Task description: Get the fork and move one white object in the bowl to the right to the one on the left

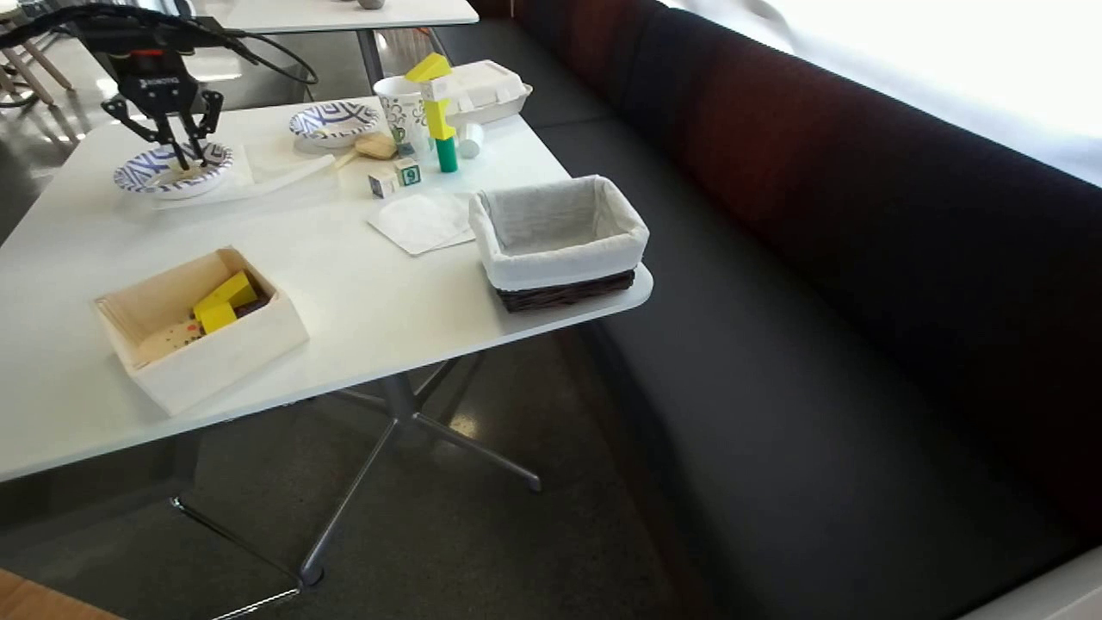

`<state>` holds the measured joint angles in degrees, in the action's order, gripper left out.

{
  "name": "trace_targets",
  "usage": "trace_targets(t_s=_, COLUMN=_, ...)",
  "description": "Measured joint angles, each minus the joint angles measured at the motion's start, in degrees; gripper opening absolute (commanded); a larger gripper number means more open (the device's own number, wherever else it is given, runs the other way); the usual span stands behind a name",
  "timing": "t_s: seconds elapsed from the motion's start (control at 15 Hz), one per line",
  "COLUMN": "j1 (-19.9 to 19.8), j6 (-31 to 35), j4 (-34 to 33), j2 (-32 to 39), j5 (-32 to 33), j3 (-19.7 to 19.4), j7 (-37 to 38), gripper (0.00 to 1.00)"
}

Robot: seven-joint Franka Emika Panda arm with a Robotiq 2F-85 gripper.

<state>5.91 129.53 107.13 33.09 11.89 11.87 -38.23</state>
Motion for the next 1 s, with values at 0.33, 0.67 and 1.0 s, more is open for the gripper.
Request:
trace_targets(t_s=0.33, j1=-0.6, j6=0.0, j4=-0.3, j2=-3.0, j5=-4.1, j3=2.2, j7=-0.3, gripper=0.90)
trace_targets(t_s=0.67, j1=-0.9, j6=-0.4, j4=0.4, j2=-7.2, j5=-7.7, j3=1.4, j7=4.7, gripper=1.00)
trace_targets(t_s=1.0, j1=-0.9, j6=-0.4, j4=2.3, j2=-10.1, j5=-9.6, j3=-0.7, j7=17.3, gripper=1.00)
